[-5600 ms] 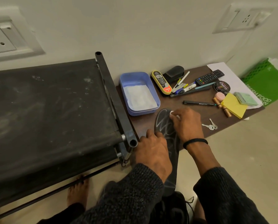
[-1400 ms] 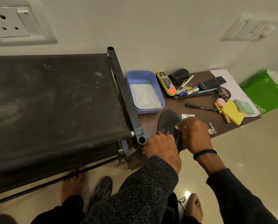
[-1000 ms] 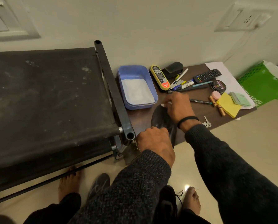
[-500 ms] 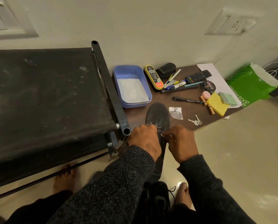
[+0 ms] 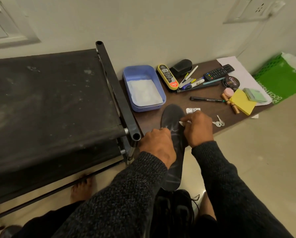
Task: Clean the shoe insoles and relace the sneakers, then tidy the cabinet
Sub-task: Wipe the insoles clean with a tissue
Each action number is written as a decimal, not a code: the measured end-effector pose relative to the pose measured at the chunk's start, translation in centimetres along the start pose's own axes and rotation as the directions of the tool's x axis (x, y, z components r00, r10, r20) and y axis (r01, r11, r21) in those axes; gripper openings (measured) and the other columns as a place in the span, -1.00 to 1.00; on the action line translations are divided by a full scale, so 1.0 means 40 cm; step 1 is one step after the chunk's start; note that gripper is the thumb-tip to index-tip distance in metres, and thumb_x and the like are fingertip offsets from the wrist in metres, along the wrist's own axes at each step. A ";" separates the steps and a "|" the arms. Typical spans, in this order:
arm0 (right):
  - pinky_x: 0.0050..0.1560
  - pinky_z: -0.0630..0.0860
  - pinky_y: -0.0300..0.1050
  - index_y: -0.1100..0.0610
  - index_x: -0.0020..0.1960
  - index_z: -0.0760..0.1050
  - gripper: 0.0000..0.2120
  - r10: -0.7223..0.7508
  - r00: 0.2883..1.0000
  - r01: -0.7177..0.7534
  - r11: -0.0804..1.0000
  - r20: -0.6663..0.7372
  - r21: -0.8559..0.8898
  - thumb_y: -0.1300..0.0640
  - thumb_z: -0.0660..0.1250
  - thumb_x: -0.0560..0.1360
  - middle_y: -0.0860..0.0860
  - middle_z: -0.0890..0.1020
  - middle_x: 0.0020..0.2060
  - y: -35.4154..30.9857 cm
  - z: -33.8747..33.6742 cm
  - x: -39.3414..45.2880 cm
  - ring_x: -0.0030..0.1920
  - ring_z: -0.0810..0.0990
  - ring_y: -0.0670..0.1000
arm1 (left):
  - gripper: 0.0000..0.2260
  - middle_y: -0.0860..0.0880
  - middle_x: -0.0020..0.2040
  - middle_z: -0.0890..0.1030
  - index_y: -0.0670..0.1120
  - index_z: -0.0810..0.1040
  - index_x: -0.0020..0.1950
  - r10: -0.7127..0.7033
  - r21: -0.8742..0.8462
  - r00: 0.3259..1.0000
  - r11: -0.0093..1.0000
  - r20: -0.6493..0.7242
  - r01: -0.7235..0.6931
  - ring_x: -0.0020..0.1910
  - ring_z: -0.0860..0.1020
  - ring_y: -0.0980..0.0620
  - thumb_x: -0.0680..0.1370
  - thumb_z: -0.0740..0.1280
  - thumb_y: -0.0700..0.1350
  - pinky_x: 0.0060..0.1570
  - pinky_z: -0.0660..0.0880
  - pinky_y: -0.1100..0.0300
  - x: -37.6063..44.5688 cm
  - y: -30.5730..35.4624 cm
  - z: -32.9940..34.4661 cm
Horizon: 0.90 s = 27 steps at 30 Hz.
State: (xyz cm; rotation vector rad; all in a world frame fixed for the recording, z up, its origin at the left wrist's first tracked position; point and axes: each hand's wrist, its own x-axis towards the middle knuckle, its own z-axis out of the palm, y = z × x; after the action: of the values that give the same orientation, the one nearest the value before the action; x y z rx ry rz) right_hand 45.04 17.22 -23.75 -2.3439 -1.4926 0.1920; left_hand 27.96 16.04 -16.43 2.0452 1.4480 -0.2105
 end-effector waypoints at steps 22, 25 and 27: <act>-0.23 0.65 -0.19 0.12 -0.05 0.68 -0.83 0.305 0.916 -0.401 0.640 0.262 0.656 0.36 0.42 0.50 0.10 0.69 -0.07 -0.030 -0.144 -0.119 -0.19 0.72 0.01 | -0.41 -0.15 0.30 0.52 -0.03 0.28 0.54 0.007 -0.097 0.997 0.995 -0.078 -0.015 0.27 0.51 -0.20 0.54 0.39 -0.14 0.19 0.52 -0.04 0.025 0.001 0.014; -0.21 0.66 -0.19 0.16 -0.04 0.67 -0.84 0.338 0.906 -0.416 0.612 0.253 0.673 0.39 0.41 0.50 0.09 0.70 -0.10 -0.035 -0.148 -0.092 -0.23 0.72 -0.04 | -0.59 -0.12 0.18 0.56 -0.04 0.42 0.36 0.012 -0.111 0.990 0.993 -0.143 -0.028 0.17 0.56 -0.18 0.53 0.42 -0.14 0.09 0.56 -0.02 0.029 0.001 0.013; -0.12 0.67 -0.17 0.12 -0.05 0.68 -0.86 0.318 0.921 -0.389 0.709 0.226 0.589 0.33 0.43 0.50 0.02 0.70 -0.12 -0.034 -0.136 -0.083 -0.20 0.69 -0.09 | -0.72 -0.11 0.13 0.56 -0.03 0.48 0.21 0.002 -0.121 0.985 0.992 -0.173 -0.024 0.13 0.56 -0.16 0.54 0.42 -0.15 0.04 0.56 0.01 0.029 -0.002 0.010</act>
State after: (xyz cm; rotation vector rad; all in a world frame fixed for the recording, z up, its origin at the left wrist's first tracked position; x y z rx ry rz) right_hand 44.08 13.56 -18.46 -2.0357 -0.7991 0.7995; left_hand 28.41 16.75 -17.30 2.0123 1.5106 0.0622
